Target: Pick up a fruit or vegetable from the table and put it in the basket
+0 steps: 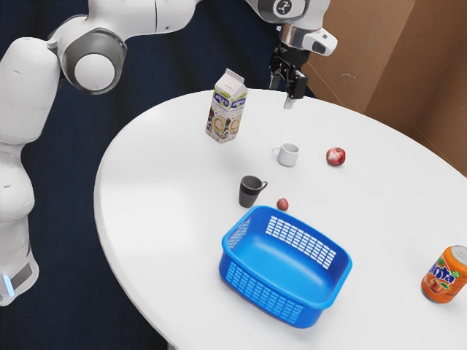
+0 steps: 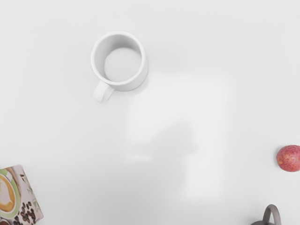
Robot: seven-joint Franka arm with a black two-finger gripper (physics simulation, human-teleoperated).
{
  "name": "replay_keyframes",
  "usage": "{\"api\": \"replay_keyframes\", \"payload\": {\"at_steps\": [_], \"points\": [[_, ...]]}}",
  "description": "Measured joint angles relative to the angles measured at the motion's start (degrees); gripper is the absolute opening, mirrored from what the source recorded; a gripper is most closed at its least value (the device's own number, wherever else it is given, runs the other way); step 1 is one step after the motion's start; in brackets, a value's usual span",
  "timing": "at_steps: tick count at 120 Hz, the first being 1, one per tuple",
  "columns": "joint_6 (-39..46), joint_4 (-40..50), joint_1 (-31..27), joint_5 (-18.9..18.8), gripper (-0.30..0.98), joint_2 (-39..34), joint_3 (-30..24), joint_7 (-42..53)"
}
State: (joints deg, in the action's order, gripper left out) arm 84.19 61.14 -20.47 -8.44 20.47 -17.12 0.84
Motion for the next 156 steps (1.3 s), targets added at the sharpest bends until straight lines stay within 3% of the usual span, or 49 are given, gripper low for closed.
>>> {"api": "replay_keyframes", "payload": {"at_steps": [84, 144, 156], "points": [[-0.05, 0.38, 0.55, 2.05, 0.69, -1.85, -0.83, 0.45], [0.15, 3.82, 0.68, -1.67, 0.69, -1.50, -4.35, 9.07], [1.49, 8.64, 0.75, -1.69, 0.69, -4.18, -4.73, 10.50]]}}
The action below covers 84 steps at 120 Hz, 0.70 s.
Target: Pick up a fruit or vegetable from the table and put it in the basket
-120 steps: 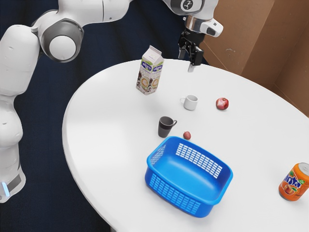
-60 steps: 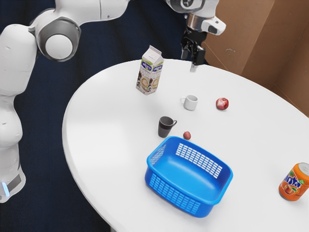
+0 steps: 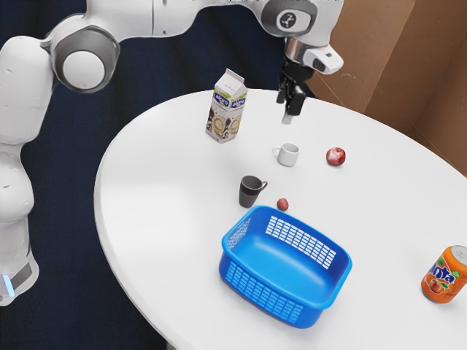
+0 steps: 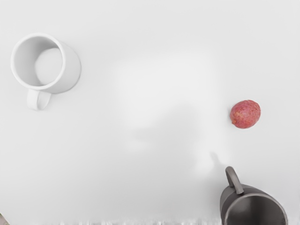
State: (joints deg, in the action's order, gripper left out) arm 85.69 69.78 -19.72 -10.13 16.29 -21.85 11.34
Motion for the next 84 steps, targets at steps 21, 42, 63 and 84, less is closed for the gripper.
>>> {"api": "replay_keyframes", "payload": {"at_steps": [21, 42, 63, 84], "points": [[4.13, 7.88, -0.05, 0.26, 0.69, -2.73, 0.23, 2.05], [10.20, 14.16, -0.15, 0.64, 0.69, -3.85, 0.50, 3.53], [15.77, 17.61, -0.26, 0.84, 0.69, -4.19, 1.18, 4.64], [19.83, 18.62, -0.18, 1.25, 0.69, -3.24, 1.28, 5.47]]}}
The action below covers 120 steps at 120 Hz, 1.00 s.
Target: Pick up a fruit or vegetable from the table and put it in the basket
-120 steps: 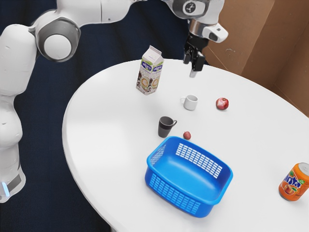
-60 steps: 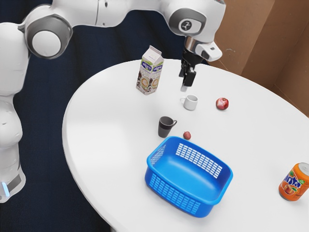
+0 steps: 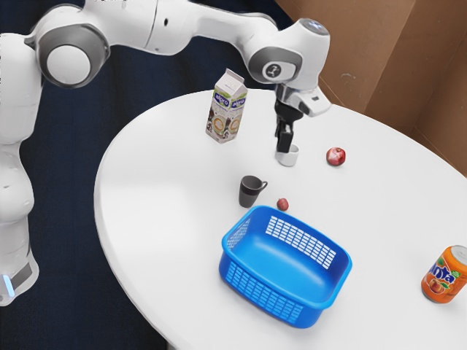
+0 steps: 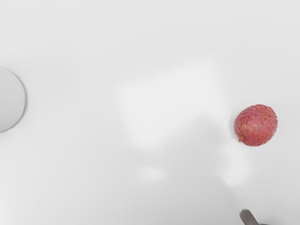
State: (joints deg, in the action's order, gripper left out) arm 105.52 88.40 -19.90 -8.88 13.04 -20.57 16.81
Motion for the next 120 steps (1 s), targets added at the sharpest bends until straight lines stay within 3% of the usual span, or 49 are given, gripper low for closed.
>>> {"api": "replay_keyframes", "payload": {"at_steps": [50, 120], "points": [[6.50, 2.13, 2.44, 1.80, 0.69, 1.75, -0.34, 1.29], [7.13, 6.28, 3.46, 3.28, 0.69, 3.60, -0.51, 2.31]]}}
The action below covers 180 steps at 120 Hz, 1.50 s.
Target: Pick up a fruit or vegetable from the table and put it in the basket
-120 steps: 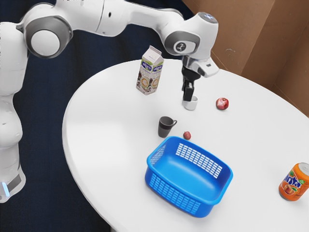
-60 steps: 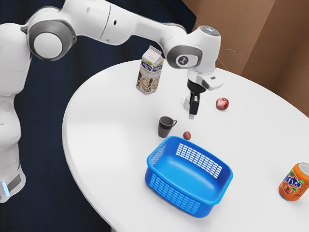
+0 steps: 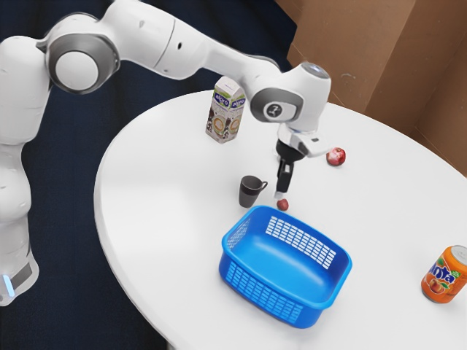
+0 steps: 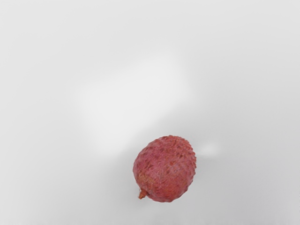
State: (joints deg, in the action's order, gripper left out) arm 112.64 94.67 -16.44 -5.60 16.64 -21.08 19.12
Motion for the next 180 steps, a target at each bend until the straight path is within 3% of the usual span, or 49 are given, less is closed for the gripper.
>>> {"api": "replay_keyframes", "payload": {"at_steps": [166, 180], "points": [[7.20, -1.14, 0.34, 0.41, 0.69, 6.95, 0.10, 0.50], [7.76, -1.15, 0.31, 0.39, 0.76, 7.25, 0.12, 0.54]]}}
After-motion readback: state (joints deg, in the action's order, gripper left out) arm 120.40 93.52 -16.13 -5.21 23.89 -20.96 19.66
